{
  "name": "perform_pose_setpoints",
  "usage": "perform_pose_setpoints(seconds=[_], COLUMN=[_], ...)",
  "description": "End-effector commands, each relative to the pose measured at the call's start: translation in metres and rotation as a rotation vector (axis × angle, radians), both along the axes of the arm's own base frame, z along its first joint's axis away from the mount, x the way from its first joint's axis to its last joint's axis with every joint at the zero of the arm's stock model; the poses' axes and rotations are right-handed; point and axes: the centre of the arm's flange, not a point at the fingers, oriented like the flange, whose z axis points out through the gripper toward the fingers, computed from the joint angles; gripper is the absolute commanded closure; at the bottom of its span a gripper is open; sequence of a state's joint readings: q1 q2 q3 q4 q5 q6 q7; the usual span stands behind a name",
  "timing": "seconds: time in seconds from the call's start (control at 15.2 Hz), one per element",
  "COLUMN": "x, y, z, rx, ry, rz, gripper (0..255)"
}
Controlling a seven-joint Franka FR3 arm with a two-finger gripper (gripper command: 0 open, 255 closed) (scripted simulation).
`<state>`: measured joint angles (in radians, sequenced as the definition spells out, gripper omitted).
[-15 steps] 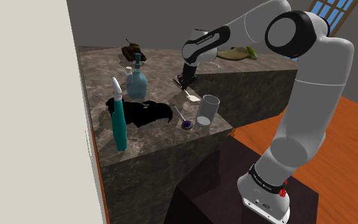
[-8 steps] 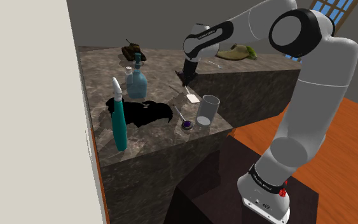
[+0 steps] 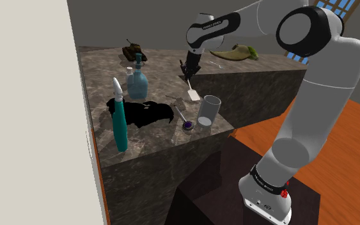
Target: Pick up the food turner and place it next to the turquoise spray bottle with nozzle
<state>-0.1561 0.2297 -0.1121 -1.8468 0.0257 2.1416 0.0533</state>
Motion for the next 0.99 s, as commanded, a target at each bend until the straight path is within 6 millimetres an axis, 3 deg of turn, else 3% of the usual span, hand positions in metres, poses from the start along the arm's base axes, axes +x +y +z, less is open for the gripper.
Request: perform_pose_setpoints(seconds=[0.0,0.92], x=[0.0,0.0], y=[0.001,0.001], z=[0.01,0.084], rx=[0.0,0.0], ry=[0.0,0.0], rz=[0.0,0.0], gripper=[255,255])
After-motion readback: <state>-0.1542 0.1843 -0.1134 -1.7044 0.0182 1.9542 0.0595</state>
